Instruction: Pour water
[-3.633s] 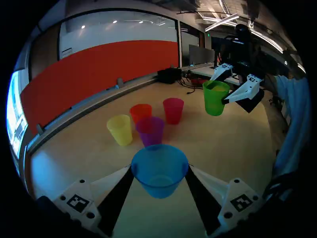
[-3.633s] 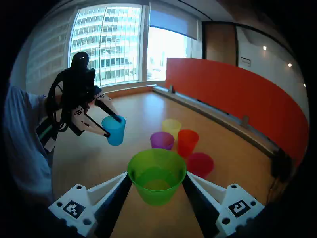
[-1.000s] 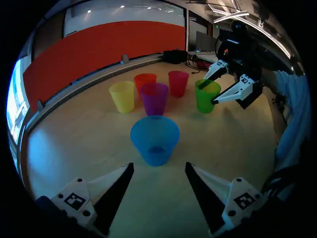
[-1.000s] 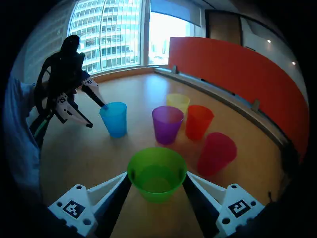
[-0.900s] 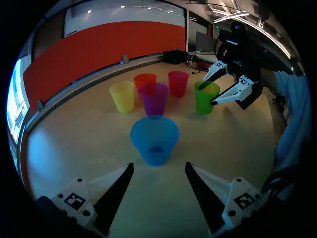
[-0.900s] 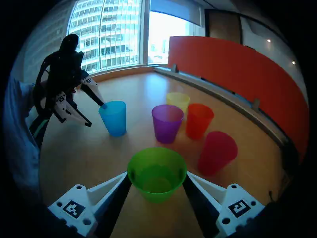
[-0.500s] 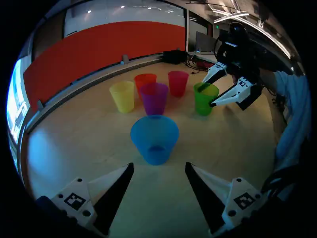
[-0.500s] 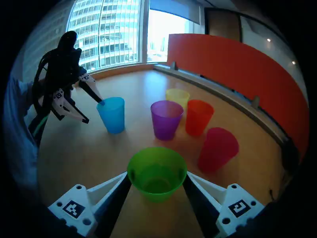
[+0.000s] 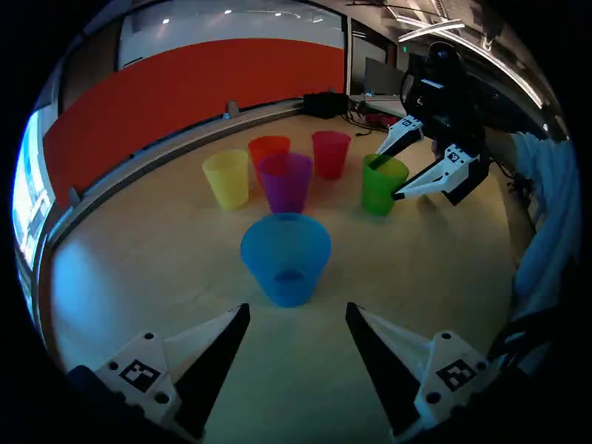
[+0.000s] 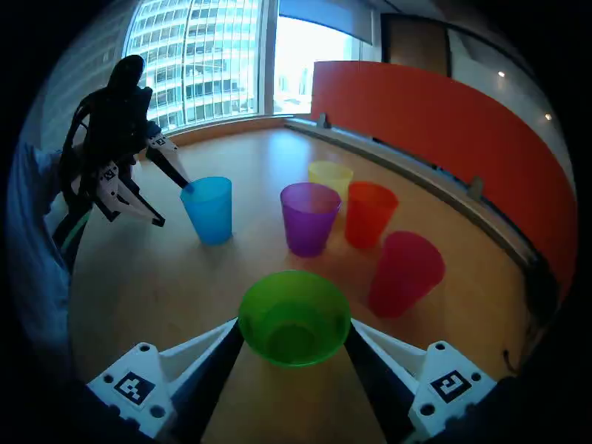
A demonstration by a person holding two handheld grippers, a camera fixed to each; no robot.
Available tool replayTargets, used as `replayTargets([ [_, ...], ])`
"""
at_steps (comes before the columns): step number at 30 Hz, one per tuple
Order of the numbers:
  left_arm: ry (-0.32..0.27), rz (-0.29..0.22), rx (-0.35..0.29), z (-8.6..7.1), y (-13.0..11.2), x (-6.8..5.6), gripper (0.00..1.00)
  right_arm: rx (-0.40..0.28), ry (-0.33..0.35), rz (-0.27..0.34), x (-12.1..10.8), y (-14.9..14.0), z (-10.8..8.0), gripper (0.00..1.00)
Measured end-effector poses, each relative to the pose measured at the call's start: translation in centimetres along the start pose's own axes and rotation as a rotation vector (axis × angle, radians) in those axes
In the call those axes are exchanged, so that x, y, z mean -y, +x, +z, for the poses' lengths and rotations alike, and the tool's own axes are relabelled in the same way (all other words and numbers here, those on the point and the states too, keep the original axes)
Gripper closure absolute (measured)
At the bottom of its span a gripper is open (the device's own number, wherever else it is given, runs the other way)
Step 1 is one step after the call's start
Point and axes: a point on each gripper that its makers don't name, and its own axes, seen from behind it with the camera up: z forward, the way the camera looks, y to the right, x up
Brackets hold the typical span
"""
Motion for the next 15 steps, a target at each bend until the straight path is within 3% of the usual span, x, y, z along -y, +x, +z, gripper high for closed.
replayTargets([
  [8, 0.015, 0.003, -0.005, -0.5, 0.0, 0.1, 0.04, 0.003, -0.023, 0.004, -0.3, -0.8, -1.1, 0.0],
  [15, 0.04, -0.011, -0.022, -1.5, 0.0, 0.6, 0.04, -0.006, -0.057, 0.019, -0.4, -1.5, -3.3, 0.0],
])
